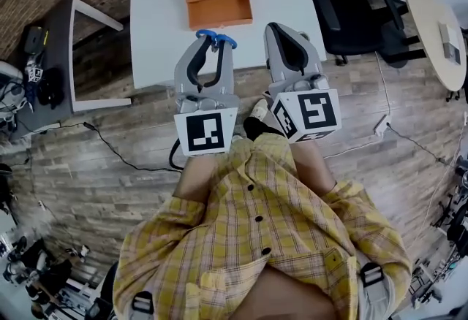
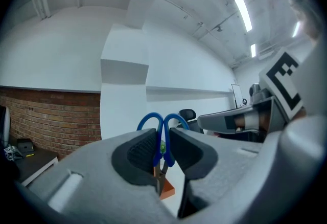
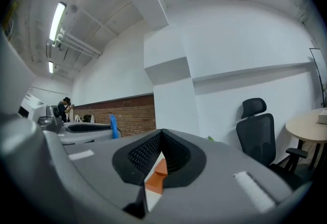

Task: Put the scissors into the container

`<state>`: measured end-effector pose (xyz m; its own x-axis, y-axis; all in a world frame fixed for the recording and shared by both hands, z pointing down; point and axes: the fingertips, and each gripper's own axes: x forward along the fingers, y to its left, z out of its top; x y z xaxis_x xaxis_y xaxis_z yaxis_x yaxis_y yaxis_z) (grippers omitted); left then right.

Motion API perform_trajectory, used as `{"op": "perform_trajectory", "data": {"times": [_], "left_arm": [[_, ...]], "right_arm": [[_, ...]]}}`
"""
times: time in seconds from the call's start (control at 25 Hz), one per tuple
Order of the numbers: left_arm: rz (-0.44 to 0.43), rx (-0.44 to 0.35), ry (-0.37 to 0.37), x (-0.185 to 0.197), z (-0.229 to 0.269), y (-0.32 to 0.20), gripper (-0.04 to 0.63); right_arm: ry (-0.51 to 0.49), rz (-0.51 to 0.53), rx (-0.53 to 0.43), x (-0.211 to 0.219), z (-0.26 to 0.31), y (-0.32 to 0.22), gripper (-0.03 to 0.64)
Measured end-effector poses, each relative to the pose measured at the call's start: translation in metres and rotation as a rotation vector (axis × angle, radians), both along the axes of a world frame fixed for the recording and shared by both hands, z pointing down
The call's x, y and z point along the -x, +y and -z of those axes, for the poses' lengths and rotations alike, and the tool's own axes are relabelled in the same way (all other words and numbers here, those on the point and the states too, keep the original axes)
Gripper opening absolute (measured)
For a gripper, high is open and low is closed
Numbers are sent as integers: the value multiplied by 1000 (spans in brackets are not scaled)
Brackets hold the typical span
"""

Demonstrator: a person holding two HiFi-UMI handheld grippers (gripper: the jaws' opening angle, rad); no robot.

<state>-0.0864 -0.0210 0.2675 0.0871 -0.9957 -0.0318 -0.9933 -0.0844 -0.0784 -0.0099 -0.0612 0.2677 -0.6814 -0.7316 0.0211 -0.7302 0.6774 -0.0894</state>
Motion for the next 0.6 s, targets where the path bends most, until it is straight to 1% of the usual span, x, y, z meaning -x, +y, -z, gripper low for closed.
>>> {"op": "perform_trajectory", "data": {"times": [0.12, 0.24, 0.36, 0.44, 0.6], "left_arm": [[-14, 3, -31, 2, 1, -26, 87], [-14, 23, -61, 5, -2, -48, 87], [-30, 48, -56, 6, -5, -70, 87], [-48, 58, -82, 7, -5, -83, 87], [-52, 83, -126, 19, -6, -105, 87]], "right_arm": [[-1, -2, -2, 6, 0, -25, 6], [-1, -2, 4, 11, -1, -49, 6], [-3, 11, 17, 15, -3, -69, 6], [-8, 17, 21, 16, -1, -81, 6], [-13, 30, 7, 29, 7, -100, 6]]}}
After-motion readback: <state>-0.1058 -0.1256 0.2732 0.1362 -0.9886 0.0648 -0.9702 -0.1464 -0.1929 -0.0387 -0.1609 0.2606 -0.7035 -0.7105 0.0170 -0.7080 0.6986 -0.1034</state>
